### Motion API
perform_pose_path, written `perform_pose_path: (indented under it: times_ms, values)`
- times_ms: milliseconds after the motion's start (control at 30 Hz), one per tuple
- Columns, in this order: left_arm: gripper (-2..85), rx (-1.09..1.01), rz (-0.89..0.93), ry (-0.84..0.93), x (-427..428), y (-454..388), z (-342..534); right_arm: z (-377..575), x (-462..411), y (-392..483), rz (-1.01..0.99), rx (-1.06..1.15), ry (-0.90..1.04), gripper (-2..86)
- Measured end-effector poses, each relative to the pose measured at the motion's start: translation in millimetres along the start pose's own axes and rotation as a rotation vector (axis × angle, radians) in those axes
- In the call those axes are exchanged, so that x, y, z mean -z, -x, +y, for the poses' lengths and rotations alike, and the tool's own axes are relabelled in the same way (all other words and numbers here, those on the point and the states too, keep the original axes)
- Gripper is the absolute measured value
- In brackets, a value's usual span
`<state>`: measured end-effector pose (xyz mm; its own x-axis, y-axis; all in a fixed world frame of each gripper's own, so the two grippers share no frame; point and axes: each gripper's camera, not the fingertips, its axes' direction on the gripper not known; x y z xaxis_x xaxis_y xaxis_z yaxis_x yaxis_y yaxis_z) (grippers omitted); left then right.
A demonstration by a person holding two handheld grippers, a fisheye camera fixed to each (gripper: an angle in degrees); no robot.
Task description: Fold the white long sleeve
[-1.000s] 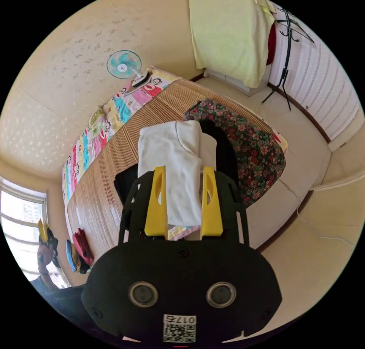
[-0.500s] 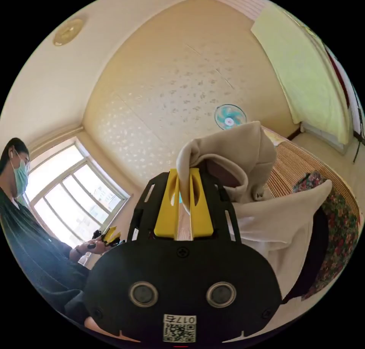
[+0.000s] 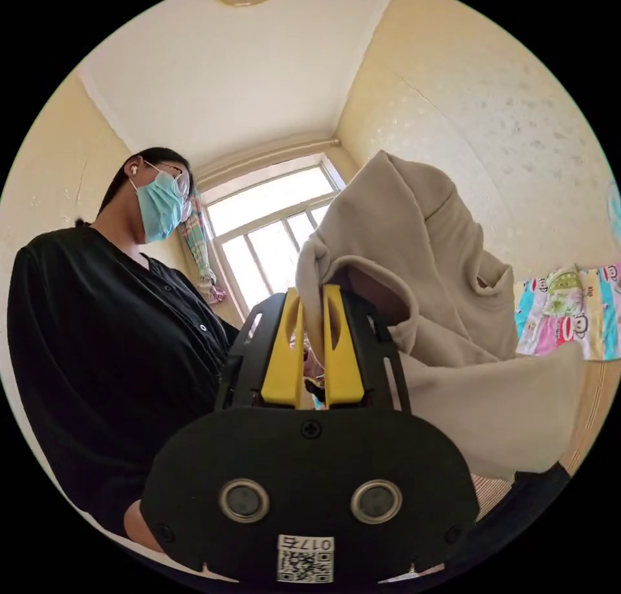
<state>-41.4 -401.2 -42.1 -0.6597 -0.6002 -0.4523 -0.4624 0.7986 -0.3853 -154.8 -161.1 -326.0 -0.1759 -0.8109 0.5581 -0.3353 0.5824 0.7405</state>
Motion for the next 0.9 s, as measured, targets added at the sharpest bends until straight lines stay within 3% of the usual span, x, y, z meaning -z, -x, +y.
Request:
perform_pose_path:
  times_ms: [167,300,333,467,600,733,800,900]
  values:
    - [18.0,0.148,-0.114,0.078,54,30,10,51,-97,-29,-0.299,-0.21,-0.014,4.0]
    - [15.9,0.135,0.23,0.113,87,69,31,94,-124,-42,-0.556,-0.282,-0.226,4.4]
    - [15.8,0.121,0.24,0.139,92,69,29,97,-127,-41,-0.563,-0.271,-0.23,4.5]
    - [18.1,-0.004,0.142,0.203,117,33,12,97,-141,-24,-0.417,-0.173,-0.108,4.7]
    - [20.5,-0.069,-0.103,0.222,146,-7,16,95,-151,-11,-0.318,-0.062,0.05,4.9]
    - [20.0,0.017,-0.287,0.141,159,29,27,102,-179,-7,-0.234,0.011,0.22,5.2]
    - [15.8,0.076,-0.27,0.133,159,71,25,107,-207,-4,-0.174,0.042,0.315,5.7]
    - [9.2,0.068,-0.094,0.176,148,123,22,108,-243,-5,-0.108,0.024,0.391,6.5]
